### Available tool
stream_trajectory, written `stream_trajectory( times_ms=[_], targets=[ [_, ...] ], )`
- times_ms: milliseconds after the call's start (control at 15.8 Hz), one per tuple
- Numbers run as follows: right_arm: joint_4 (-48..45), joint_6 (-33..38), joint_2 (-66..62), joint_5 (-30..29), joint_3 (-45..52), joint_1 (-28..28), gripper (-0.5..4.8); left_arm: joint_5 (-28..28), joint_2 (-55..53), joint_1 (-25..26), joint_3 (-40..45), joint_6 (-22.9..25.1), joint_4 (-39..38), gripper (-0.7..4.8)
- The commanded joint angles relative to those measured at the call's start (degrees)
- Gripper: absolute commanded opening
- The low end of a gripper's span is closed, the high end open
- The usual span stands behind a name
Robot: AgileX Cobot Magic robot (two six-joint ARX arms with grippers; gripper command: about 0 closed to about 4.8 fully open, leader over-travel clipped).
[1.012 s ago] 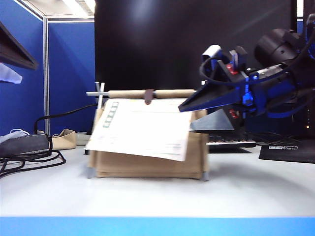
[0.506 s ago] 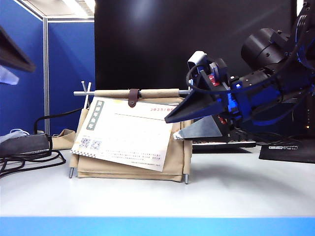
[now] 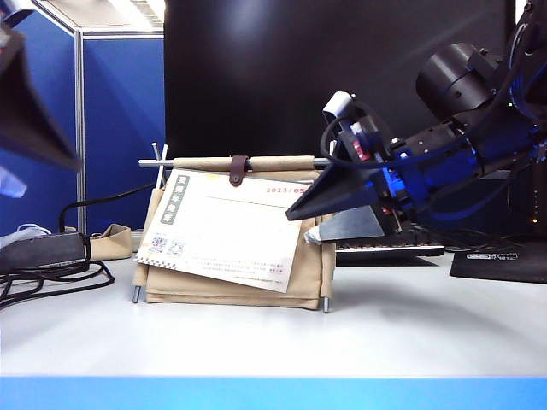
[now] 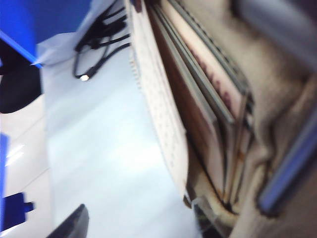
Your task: Turn one page of the calendar.
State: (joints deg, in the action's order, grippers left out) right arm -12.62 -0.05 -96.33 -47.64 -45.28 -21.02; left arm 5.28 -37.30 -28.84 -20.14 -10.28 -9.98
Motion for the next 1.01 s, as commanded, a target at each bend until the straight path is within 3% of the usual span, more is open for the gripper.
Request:
stream_trajectory(
  times_ms=[63, 1012],
  targets=[
    [0.31, -0.15, -0.17, 1.53, 0.11, 0.26, 2.70, -0.07, -2.21, -0.09, -0.31, -1.75, 7.06, 3.82],
    [-12.83, 6.23, -3.06, -0.07, -0.07, -0.37, 2.70, 0.04, -2.71, -0.09, -0.28, -2.12, 7.50, 3.83]
  ],
)
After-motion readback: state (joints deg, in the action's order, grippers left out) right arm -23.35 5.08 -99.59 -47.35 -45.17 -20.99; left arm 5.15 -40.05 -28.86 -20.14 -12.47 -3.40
